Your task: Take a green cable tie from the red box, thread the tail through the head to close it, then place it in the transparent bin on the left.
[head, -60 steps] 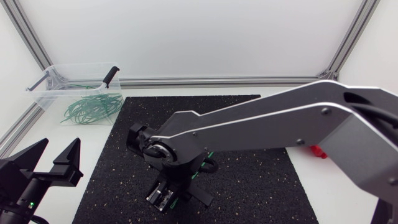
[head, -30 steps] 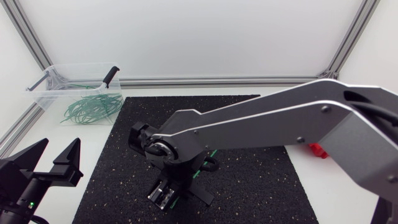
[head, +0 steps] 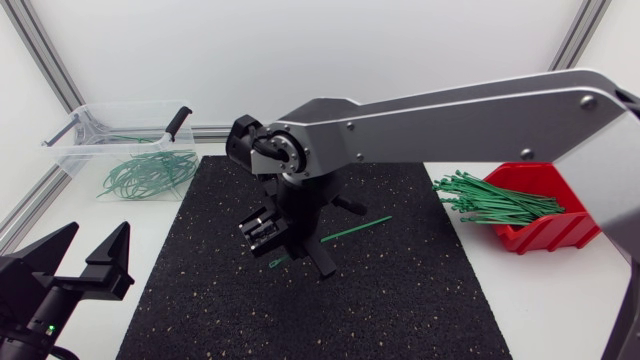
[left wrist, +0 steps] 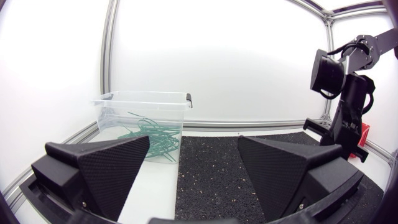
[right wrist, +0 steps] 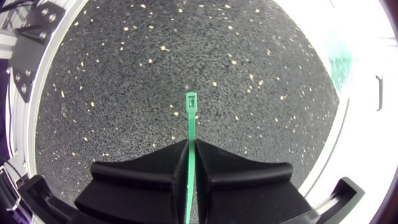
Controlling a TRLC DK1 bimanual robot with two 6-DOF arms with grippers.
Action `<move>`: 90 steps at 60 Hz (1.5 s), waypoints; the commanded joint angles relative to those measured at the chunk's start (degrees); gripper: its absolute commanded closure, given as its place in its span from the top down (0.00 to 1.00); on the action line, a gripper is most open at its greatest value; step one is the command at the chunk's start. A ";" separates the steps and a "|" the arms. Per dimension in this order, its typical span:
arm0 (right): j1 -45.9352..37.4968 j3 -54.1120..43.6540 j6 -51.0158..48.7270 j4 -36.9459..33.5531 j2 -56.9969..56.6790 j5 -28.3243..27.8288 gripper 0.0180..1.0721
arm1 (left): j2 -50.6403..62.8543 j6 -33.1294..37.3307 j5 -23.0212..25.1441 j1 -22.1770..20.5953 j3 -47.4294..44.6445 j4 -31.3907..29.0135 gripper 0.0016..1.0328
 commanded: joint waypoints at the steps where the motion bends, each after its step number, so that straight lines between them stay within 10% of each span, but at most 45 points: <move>1: -1.26 1.85 5.33 -0.17 -2.37 -0.27 0.05 | -0.39 -1.41 0.38 0.88 -0.53 -1.26 0.96; 15: -5.65 4.76 18.34 0.19 -5.19 -0.45 0.05 | 10.07 -5.10 3.02 1.05 6.77 -2.58 0.96; 32: -9.52 6.16 34.24 0.27 -8.61 -4.67 0.05 | 27.47 -12.13 18.57 7.65 21.53 -10.40 0.96; 57: -11.72 5.46 50.24 4.58 -13.45 -11.35 0.05 | 42.50 -21.89 33.52 6.33 36.39 -19.72 0.96; 90: -12.95 6.16 61.14 12.67 -12.92 -15.57 0.05 | 55.95 -34.99 37.03 -3.43 43.51 -6.36 0.93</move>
